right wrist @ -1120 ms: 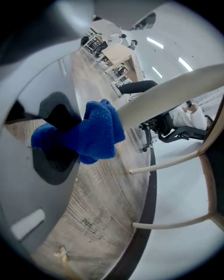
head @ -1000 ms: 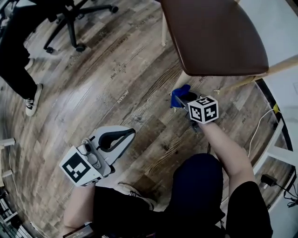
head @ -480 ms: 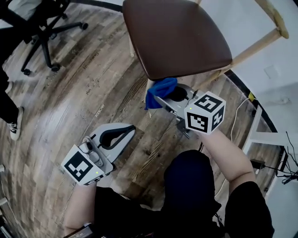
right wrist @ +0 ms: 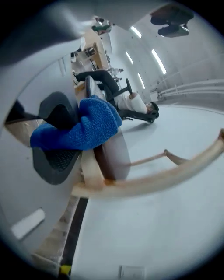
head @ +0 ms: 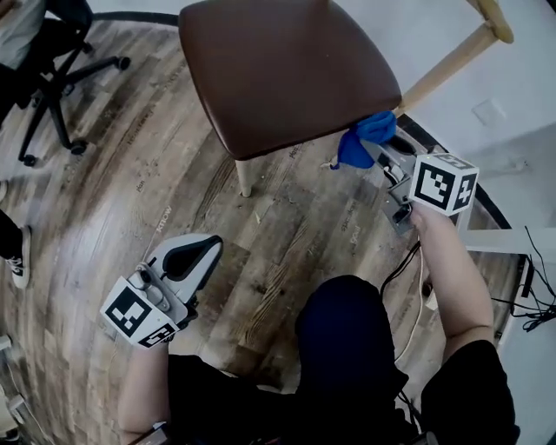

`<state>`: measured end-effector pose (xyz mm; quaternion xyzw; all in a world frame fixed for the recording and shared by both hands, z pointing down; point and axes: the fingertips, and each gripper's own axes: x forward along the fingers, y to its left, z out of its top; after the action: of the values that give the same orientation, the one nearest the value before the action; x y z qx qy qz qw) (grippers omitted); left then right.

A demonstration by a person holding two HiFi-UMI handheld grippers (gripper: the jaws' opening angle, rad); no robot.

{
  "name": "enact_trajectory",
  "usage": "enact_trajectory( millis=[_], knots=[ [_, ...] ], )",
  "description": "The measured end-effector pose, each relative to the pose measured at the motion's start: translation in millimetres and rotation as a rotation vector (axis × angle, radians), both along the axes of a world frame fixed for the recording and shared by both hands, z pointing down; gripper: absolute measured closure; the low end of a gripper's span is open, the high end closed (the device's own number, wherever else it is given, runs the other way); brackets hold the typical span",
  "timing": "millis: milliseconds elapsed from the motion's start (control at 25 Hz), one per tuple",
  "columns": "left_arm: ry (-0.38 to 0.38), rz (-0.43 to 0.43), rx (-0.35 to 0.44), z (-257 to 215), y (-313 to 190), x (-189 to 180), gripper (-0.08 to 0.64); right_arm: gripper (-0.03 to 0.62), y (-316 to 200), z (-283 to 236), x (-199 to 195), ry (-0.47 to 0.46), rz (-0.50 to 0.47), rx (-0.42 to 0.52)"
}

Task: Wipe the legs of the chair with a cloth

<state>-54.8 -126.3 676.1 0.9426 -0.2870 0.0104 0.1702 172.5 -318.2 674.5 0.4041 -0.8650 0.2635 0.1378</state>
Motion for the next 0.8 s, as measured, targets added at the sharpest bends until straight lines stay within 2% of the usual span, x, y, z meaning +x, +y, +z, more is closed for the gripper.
enact_trajectory(
  millis=[120,240,360,520,800],
  knots=[
    [0.013,-0.009,-0.026,8.5,-6.3,0.1,0.560,0.488,-21.7,-5.5,58.0,0.019,0.159,0.005],
    [0.013,-0.022,-0.037,14.3,-13.5,-0.1,0.560,0.488,-33.7,-8.3,90.3,-0.008,0.246,-0.011],
    [0.024,-0.026,-0.052,16.6,-16.8,0.1,0.560,0.488,-38.6,-4.0,94.1,-0.044,0.250,-0.023],
    [0.008,-0.016,-0.066,22.6,-14.4,0.9,0.560,0.488,-38.2,15.4,89.1,-0.007,0.229,-0.019],
    [-0.004,-0.034,-0.072,21.8,-16.2,0.1,0.560,0.488,-38.7,111.8,87.1,0.038,0.226,-0.071]
  ],
)
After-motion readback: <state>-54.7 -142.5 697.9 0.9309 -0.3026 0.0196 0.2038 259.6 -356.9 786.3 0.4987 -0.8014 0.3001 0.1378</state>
